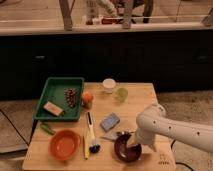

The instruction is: Stack bowls on top of each other

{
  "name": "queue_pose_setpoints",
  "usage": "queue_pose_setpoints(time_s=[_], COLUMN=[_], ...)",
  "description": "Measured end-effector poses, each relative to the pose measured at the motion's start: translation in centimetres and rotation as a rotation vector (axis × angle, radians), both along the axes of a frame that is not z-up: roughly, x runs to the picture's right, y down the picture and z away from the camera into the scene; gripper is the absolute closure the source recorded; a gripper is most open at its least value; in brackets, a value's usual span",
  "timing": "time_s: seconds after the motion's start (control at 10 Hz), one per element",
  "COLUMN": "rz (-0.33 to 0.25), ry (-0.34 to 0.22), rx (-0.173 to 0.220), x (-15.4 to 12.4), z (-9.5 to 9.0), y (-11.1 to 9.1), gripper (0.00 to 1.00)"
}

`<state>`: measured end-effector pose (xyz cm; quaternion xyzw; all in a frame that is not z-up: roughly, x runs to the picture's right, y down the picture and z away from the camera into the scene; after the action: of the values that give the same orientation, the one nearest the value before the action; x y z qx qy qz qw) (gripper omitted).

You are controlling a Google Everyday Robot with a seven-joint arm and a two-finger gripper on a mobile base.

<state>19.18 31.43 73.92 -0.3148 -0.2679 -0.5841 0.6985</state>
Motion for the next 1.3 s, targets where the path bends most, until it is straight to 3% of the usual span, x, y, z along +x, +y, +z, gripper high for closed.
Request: queue_pose_setpoints(time_s=[0.1,0.7,1.3], rz=[-0.004,-0.028,-0.023], ry=[-0.012,-0.026,-0.036], rx=[-0.034,-0.078,-0.099], x=[-0.15,-0.46,-0.09], z=[-0.01,0.46,0.60], y=[0.20,0.58,0.94], gripper=[0.20,0.23,0.80])
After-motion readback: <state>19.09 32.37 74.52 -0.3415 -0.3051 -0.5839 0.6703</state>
